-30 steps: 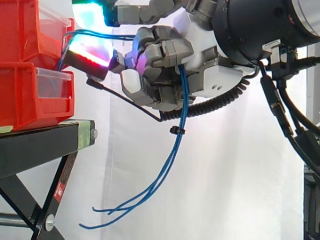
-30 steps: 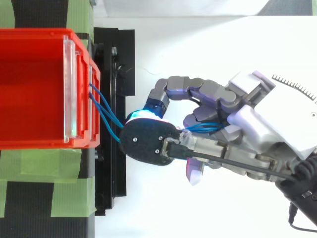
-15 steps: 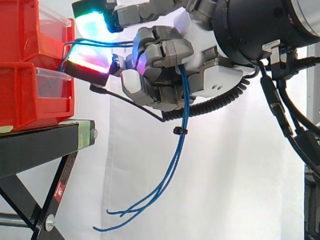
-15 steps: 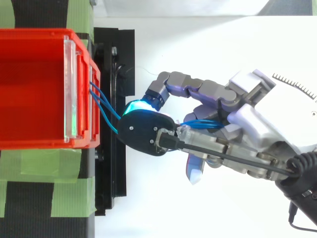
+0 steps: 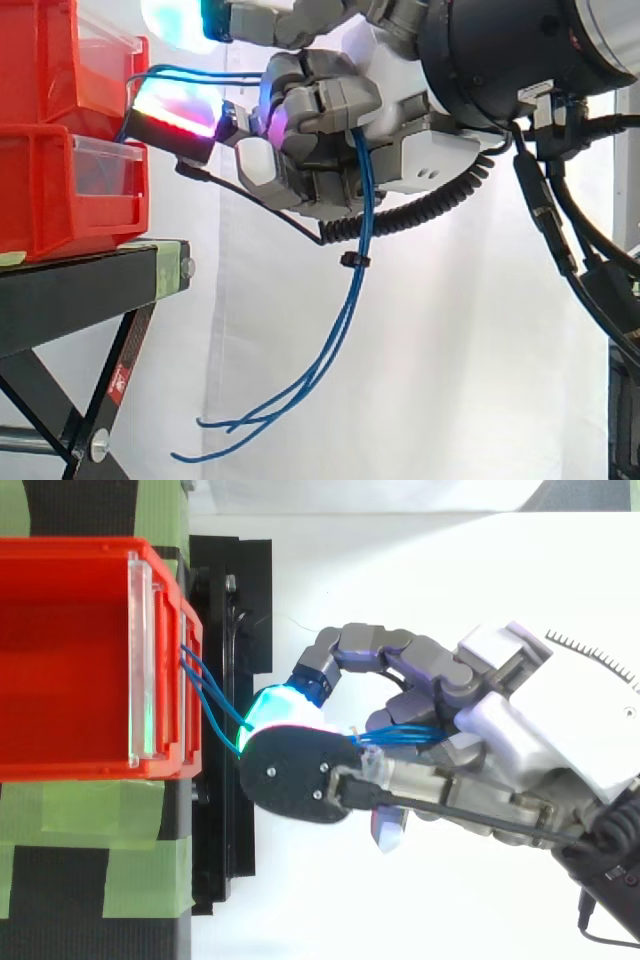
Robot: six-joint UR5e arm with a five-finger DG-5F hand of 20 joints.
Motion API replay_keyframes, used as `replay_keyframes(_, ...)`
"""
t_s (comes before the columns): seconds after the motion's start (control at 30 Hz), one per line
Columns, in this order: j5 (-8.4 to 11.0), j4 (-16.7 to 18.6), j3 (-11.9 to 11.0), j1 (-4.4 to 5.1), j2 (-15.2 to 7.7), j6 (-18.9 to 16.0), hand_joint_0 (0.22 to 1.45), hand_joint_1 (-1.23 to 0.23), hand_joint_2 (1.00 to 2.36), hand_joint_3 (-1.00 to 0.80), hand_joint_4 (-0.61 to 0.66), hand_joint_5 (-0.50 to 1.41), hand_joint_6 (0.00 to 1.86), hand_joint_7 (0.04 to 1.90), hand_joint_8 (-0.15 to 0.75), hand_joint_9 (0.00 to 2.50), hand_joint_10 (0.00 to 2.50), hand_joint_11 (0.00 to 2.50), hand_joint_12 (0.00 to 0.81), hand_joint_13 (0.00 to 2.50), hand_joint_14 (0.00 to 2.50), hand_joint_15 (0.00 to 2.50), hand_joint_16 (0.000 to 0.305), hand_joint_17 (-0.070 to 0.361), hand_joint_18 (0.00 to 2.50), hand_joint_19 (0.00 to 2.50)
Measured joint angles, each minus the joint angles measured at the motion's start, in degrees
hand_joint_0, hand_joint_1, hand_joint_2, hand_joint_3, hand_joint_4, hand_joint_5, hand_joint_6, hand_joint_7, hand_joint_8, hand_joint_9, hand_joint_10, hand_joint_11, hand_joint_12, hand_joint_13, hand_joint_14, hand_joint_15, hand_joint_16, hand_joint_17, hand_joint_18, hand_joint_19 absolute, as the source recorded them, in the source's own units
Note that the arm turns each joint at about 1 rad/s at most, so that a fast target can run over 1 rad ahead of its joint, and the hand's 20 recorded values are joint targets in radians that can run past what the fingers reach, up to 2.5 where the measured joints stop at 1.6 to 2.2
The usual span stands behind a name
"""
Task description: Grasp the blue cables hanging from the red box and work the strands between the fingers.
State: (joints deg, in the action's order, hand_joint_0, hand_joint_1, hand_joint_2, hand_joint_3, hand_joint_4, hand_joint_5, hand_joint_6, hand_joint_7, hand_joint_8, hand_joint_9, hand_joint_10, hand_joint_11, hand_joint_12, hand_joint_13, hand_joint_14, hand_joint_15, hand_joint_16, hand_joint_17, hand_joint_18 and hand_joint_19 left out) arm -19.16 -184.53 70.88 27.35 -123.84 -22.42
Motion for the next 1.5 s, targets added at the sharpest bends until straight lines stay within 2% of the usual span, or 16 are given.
replay_keyframes(0.07,0.0,0.2,0.0,0.0,0.0,0.3,0.8,-0.7,1.01,-0.83,0.25,0.11,0.59,1.23,0.524,1.95,2.5,2.5,0.623,1.99,2.5,1.61,0.246,0.185,2.5,0.58)
replay_keyframes(0.23,0.0,0.6,0.0,-0.01,0.0,0.7,0.92,-0.72,1.02,-0.3,0.25,0.1,0.65,1.21,0.524,1.95,2.5,2.5,0.623,1.99,2.5,1.61,0.246,0.185,2.5,0.58)
replay_keyframes(0.33,0.0,0.6,0.0,-0.01,0.0,0.7,0.95,-0.71,1.02,-0.13,0.25,0.09,0.69,1.18,0.524,1.95,2.5,2.5,0.623,1.99,2.5,1.61,0.246,0.185,2.5,0.58)
replay_keyframes(0.57,0.0,0.7,0.0,-0.01,0.0,0.7,1.05,-0.62,1.02,-0.02,0.24,0.11,0.71,1.15,0.524,1.95,2.5,2.5,0.623,1.99,2.5,1.61,0.246,0.185,2.5,0.58)
replay_keyframes(0.7,0.0,0.7,0.0,0.0,0.0,0.7,1.02,-0.62,1.01,0.01,0.25,0.24,0.51,1.24,0.524,1.95,2.5,2.5,0.623,1.99,2.5,1.61,0.246,0.185,2.5,0.58)
replay_keyframes(0.83,0.0,0.7,0.0,-0.01,0.0,0.7,0.9,-0.59,1.01,-0.27,0.25,0.37,0.11,1.42,0.524,1.95,2.5,2.5,0.623,1.99,2.5,1.61,0.246,0.185,2.5,0.58)
replay_keyframes(0.87,0.0,0.7,0.0,-0.01,0.0,0.7,0.91,-0.59,1.02,-0.24,0.25,0.39,0.08,1.44,0.524,1.95,2.5,2.5,0.623,1.99,2.5,1.61,0.246,0.185,2.5,0.58)
replay_keyframes(0.93,0.0,0.7,0.0,-0.01,0.0,0.7,1.09,-0.61,1.01,0.14,0.23,0.49,0.03,1.47,0.524,1.95,2.5,2.5,0.623,1.99,2.5,1.61,0.246,0.185,2.5,0.58)
replay_keyframes(1.0,0.0,0.7,0.0,0.0,0.0,0.7,1.16,-0.6,1.0,0.27,0.2,0.59,0.0,1.52,0.524,1.95,2.5,2.5,0.623,1.99,2.5,1.61,0.246,0.185,2.5,0.58)
replay_keyframes(1.1,0.0,0.7,0.0,0.0,0.0,0.7,0.9,-0.61,1.17,0.0,0.27,0.58,0.01,1.4,0.524,1.95,2.5,2.5,0.623,1.99,2.5,1.61,0.246,0.185,2.5,0.58)
replay_keyframes(1.13,0.0,0.7,0.0,0.0,0.0,0.7,0.83,-0.61,1.01,-0.23,0.33,0.55,0.01,1.35,0.524,1.95,2.5,2.5,0.623,1.99,2.5,1.61,0.246,0.185,2.5,0.58)
replay_keyframes(1.2,0.0,0.7,0.0,0.0,0.0,0.7,0.85,-0.58,1.01,-0.32,0.31,0.53,0.01,1.34,0.524,1.95,2.5,2.5,0.623,1.99,2.5,1.61,0.246,0.185,2.5,0.58)
replay_keyframes(1.3,0.0,0.7,0.0,0.0,0.0,0.8,1.1,-0.61,1.01,0.14,0.27,0.54,0.01,1.37,0.524,1.95,2.5,2.5,0.623,1.99,2.5,1.61,0.246,0.185,2.5,0.58)
replay_keyframes(1.37,0.0,0.7,0.1,0.0,0.0,0.9,1.13,-0.61,1.01,0.23,0.25,0.6,0.01,1.43,0.524,1.95,2.5,2.5,0.623,1.99,2.5,1.61,0.246,0.185,2.5,0.58)
replay_keyframes(1.47,0.0,0.7,0.1,-0.01,0.0,0.9,0.89,-0.66,1.09,-0.06,0.33,0.58,0.01,1.35,0.524,1.95,2.5,2.5,0.623,1.99,2.5,1.61,0.246,0.185,2.5,0.58)
replay_keyframes(1.5,0.0,0.7,0.1,-0.01,0.0,1.0,0.8,-0.59,1.01,-0.41,0.35,0.55,0.02,1.34,0.524,1.95,2.5,2.5,0.623,1.99,2.5,1.61,0.246,0.185,2.5,0.58)
